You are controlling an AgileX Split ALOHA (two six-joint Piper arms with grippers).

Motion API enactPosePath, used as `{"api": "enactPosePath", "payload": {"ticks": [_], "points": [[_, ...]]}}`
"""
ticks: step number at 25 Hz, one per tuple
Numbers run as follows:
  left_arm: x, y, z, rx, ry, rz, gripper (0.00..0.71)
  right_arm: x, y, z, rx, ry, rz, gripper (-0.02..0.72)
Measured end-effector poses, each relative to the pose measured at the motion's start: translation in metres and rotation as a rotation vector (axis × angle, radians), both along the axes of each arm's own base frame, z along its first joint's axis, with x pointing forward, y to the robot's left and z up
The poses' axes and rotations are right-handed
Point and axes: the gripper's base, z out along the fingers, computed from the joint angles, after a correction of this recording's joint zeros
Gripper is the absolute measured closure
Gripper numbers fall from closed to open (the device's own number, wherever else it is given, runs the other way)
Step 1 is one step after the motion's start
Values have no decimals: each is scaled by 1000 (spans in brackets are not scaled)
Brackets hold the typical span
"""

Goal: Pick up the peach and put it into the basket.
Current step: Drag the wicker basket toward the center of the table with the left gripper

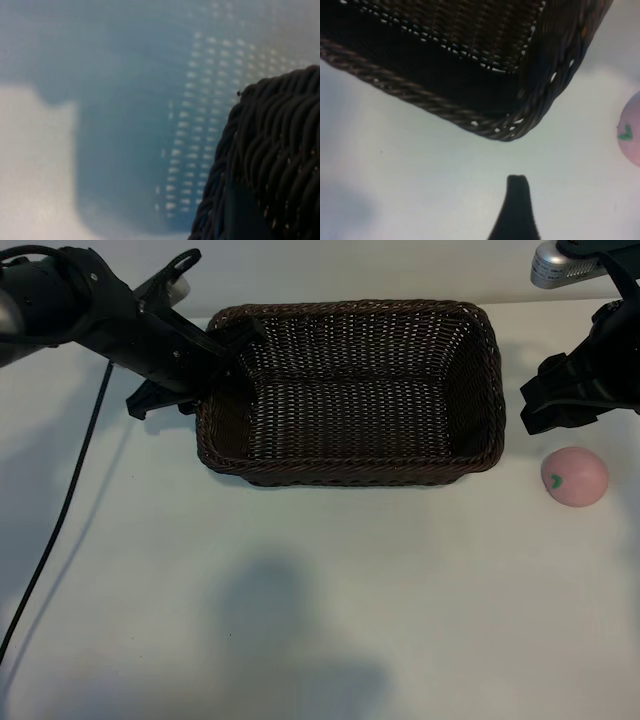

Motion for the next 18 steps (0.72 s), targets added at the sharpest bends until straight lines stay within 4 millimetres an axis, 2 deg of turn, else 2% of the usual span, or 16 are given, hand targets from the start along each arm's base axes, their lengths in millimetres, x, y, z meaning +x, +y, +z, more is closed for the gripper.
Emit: {"api": "enactPosePath", "payload": {"ticks": [7,18], "points": [[3,-1,-30,15,65,-12,388,0,0,0,0,-3,-1,120],[5,-4,-37,-6,75,-27,390,0,0,0,0,-4,-1,120]]}}
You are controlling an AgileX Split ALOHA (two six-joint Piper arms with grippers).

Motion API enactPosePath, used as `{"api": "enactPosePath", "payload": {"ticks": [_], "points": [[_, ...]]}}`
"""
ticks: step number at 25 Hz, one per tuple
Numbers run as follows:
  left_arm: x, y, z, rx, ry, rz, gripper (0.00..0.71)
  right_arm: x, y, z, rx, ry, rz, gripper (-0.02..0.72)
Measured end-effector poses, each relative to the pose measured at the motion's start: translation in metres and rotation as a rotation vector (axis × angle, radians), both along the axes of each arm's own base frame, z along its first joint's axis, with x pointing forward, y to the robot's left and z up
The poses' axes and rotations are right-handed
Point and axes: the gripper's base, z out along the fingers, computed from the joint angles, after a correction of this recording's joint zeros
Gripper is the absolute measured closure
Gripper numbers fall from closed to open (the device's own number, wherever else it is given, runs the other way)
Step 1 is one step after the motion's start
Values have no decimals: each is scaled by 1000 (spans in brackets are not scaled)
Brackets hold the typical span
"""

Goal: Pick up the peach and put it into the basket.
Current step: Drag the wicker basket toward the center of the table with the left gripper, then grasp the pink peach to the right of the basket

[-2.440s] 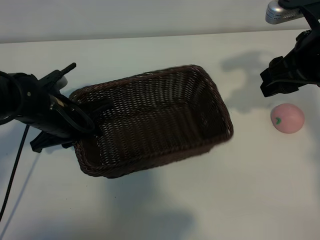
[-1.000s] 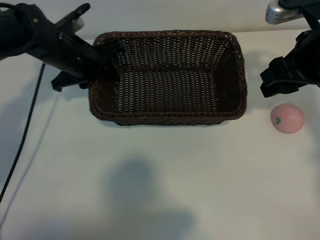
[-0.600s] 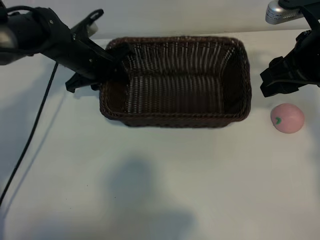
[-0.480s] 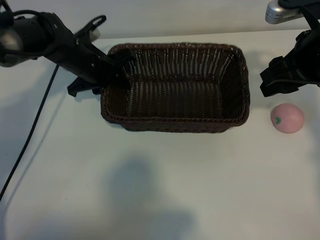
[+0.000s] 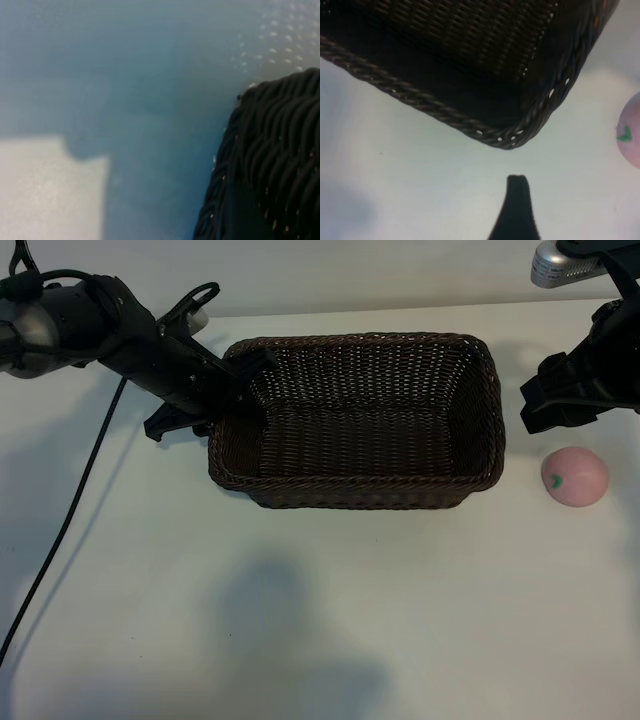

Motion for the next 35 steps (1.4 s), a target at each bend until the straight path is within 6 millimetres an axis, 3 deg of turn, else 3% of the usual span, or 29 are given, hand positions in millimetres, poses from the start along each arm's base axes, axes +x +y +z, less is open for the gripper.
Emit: {"api": "enactPosePath", "payload": {"ticks": [5,7,10,13,17,29,35], "points": [[2,-2,5,0,-11,-46,379,0,0,0,0,0,0,120],[5,-3,11,-2,-15,-63,318,0,0,0,0,0,0,120],[8,-4,21,0,-11,-100,158,0,0,0,0,0,0,120],[10,-5,31,6,7,-143,79,0,0,0,0,0,0,120],[9,-4,49,30,5,-195,81,0,0,0,-1,0,0,120],[-11,31,167,380,-181,-272,112,0,0,0,-1,1,0,120],[-24,59,197,530,-193,-268,112,0,0,0,-1,1,0,120]]}}
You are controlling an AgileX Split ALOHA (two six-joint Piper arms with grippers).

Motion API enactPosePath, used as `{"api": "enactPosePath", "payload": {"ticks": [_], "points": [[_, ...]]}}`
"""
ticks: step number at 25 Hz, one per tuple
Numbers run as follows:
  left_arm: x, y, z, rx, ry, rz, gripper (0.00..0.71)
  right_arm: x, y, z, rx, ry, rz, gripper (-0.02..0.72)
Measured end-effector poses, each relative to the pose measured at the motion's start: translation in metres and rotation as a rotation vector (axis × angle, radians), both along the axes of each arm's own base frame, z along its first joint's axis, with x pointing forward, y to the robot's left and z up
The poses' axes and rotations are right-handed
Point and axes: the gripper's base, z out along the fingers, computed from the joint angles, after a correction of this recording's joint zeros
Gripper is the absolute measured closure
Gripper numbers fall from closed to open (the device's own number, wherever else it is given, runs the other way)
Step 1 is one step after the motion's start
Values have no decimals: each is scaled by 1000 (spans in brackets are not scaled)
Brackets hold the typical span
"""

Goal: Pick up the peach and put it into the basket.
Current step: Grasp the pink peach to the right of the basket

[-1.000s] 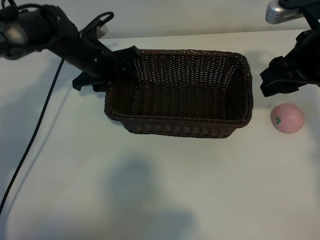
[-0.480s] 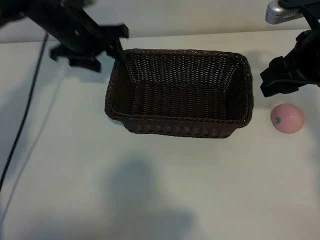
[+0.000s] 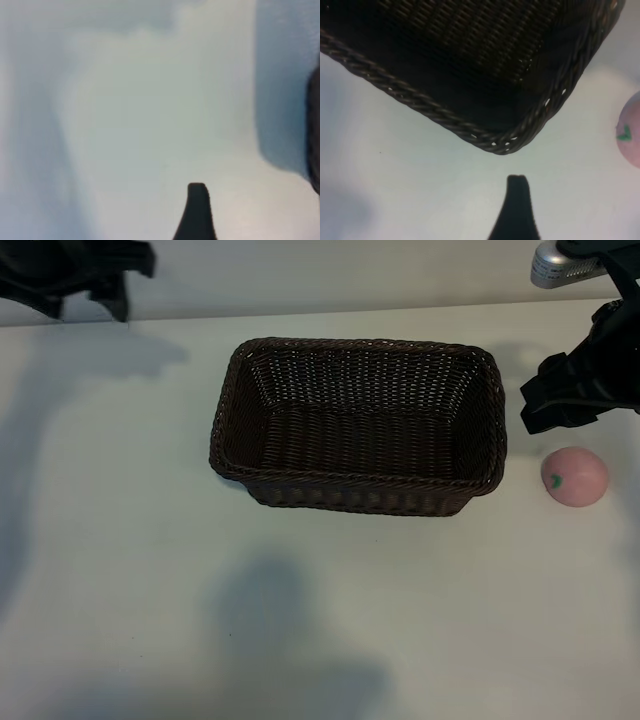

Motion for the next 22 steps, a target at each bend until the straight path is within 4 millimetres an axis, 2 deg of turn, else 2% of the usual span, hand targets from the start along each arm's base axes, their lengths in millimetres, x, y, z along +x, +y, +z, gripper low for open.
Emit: {"api": "enactPosePath", "payload": {"ticks": [2,8,11,16,20,22], "points": [[-3,14,10,-19,-20,-4,112,0,0,0,-1,0,0,120],[-20,74,41,-70,-102,45,112,0,0,0,-1,0,0,120],[-29,93,53,-95,-141,75,114,0,0,0,-1,0,0,120],[-63,92,92,-118,-263,51,113,0,0,0,-1,0,0,120],[-116,85,128,-115,-389,25,113,0,0,0,-1,0,0,120],[-145,81,131,-114,-411,21,113,0,0,0,-1,0,0,120]]}}
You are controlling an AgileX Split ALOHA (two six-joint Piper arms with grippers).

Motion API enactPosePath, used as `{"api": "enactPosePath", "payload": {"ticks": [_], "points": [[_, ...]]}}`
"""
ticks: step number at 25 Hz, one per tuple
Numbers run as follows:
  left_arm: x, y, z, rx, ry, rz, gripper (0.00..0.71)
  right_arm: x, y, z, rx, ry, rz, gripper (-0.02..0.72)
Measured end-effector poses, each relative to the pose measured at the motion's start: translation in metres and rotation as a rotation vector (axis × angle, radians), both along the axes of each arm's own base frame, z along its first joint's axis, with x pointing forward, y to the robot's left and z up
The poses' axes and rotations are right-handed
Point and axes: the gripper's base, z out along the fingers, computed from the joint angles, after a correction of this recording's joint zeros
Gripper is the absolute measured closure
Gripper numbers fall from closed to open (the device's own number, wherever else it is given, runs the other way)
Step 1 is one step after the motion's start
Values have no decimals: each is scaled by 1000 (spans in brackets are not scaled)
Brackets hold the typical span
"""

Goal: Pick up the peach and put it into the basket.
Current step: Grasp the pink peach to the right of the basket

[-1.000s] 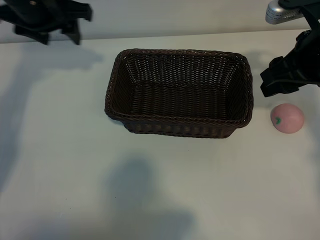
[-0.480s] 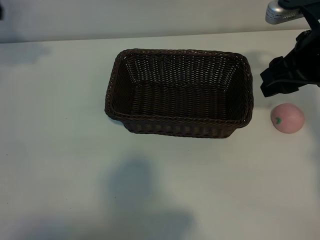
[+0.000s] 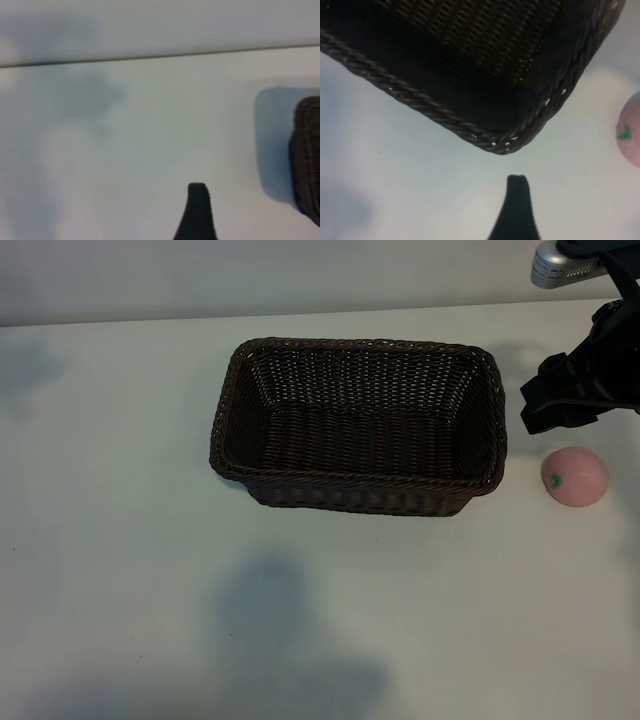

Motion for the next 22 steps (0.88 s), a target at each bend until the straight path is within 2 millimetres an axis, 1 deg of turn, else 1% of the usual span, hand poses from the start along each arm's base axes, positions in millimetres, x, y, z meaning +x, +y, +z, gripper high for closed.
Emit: {"api": "enactPosePath", "payload": {"ticks": [2,4,5,7,9,13,16,20,22], "points": [[-32,-3,-3,7,-19,3,113,0,0,0,0,1,0,120],[-57,-5,-13,20,-42,14,113,0,0,0,0,1,0,120],[-70,-6,-15,27,-80,20,113,0,0,0,0,1,0,120],[-99,-9,-25,32,-143,27,113,0,0,0,0,1,0,120],[-123,-11,-37,37,-176,29,113,0,0,0,0,1,0,120],[-161,-16,-68,37,-181,29,113,0,0,0,0,1,0,120],[-184,-18,-92,27,-195,41,113,0,0,0,0,1,0,120],[-207,-21,-122,15,-227,53,113,0,0,0,1,1,0,120],[-216,-22,-135,4,-239,59,113,0,0,0,1,1,0,120]]}}
